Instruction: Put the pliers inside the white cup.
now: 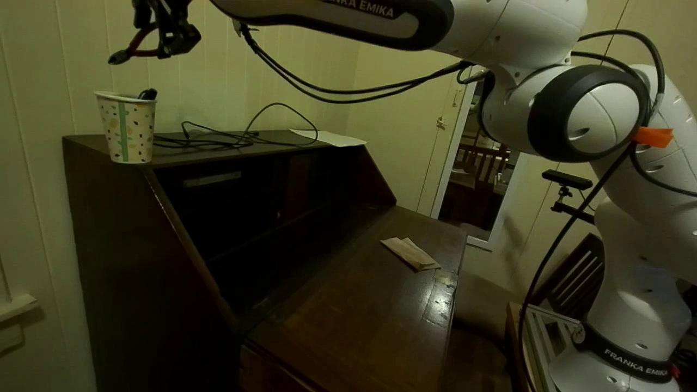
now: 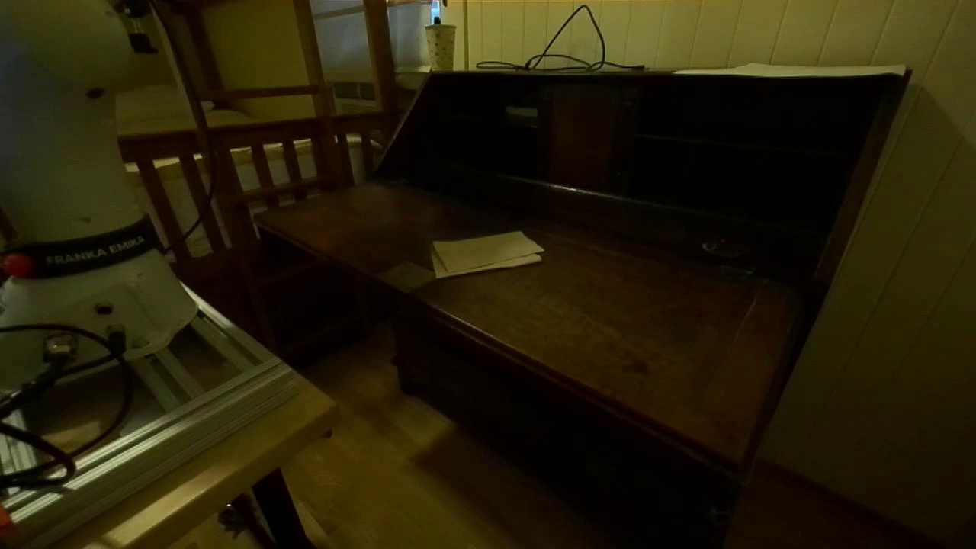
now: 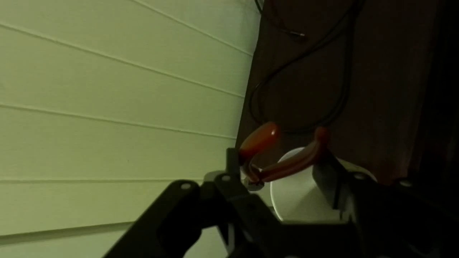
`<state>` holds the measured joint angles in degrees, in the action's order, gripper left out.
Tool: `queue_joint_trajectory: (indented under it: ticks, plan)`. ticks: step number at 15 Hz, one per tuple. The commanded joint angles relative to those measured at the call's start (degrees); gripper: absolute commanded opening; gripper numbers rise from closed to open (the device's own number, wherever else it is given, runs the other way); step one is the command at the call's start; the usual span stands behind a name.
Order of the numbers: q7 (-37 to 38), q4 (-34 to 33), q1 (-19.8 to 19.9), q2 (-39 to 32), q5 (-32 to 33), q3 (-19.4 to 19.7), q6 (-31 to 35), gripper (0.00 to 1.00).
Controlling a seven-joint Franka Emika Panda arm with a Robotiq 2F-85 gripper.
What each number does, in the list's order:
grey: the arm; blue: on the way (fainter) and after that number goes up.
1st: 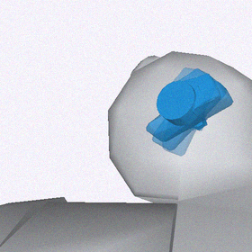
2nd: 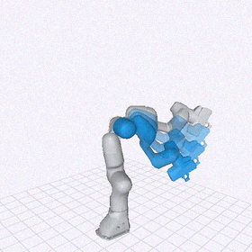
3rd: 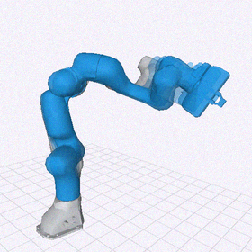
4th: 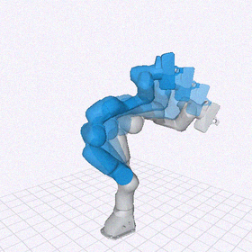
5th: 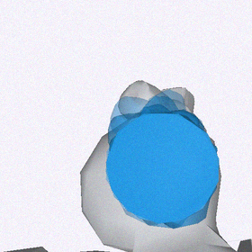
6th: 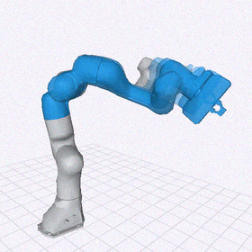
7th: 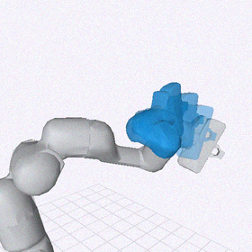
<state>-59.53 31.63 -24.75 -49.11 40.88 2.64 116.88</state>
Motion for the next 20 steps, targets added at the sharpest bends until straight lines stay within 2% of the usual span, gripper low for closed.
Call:
queue_joint_trajectory:
  ticks: [1, 9, 15, 20]
  plan:
    - [-7.54, -4.46, 1.65, -3.20, -5.08, -2.04, 1.64, 0.29]
    - [-17.03, -6.60, 1.59, -4.84, -13.27, -0.90, -1.90, 0.29]
    - [-20.27, -7.27, 0.93, -4.39, -13.25, 1.06, -9.93, 0.29]
    - [-21.20, -8.48, 0.93, -7.04, -13.37, 1.20, -11.09, 0.29]
